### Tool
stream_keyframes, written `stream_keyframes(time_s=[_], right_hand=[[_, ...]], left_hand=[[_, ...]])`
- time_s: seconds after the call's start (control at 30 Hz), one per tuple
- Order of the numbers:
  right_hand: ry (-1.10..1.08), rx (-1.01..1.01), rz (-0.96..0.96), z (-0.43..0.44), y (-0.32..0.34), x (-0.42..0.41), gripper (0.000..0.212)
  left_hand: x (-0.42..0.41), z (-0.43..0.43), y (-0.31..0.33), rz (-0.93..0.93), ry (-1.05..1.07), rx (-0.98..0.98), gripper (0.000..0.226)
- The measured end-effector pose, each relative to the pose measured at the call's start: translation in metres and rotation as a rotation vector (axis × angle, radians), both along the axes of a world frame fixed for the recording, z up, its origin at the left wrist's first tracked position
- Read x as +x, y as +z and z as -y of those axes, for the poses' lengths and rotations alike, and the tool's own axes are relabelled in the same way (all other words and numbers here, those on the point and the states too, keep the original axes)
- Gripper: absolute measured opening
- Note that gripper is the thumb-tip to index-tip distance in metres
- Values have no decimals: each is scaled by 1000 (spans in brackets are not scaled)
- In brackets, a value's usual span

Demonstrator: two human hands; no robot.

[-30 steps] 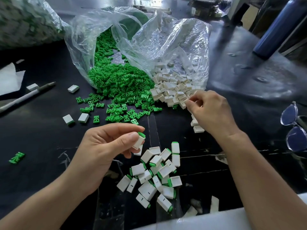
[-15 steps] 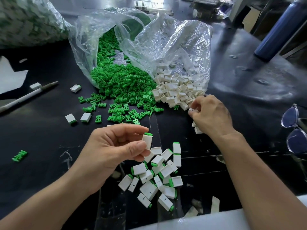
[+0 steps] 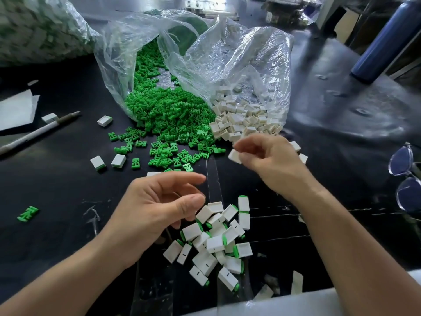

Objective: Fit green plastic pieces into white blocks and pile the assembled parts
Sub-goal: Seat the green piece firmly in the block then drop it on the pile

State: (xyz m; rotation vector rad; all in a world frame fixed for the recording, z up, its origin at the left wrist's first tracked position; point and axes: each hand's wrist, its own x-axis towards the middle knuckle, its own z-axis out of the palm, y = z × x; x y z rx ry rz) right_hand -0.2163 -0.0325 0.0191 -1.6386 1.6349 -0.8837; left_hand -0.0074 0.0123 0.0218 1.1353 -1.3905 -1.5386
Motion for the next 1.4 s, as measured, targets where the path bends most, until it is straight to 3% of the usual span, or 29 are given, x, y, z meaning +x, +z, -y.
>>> stream_keyframes(time_s=[0.1, 0.2, 0.43, 0.5, 0.6, 0.9, 1.0, 1.27, 1.4], right_hand=[[232, 138, 153, -10, 5, 15, 17], [387, 231, 254, -18, 6, 28, 17], [422, 249, 294, -16, 0, 32, 11], [348, 171, 157, -13, -4, 30, 12], [167, -49, -217, -5, -12, 25, 13], [217, -146, -609, 12, -30, 38, 41], [221, -138, -615, 13, -30, 39, 39], [175, -199, -477, 10, -27, 36, 6], [161, -168, -385, 8, -27, 35, 10]], left_hand=[[1, 4, -4, 45, 97, -39, 47], [-1, 4, -6, 17, 59, -27, 48], [-2, 3, -6, 30, 41, -39, 25], [-3, 3, -5, 35, 60, -35, 22], [-4, 3, -4, 15, 102, -20, 20], [-8, 2, -3, -7, 101, 8, 23], [-7, 2, -2, 3, 95, 8, 24], [-8, 3, -1, -17, 98, 28, 20], [-7, 4, -2, -13, 95, 20, 20]])
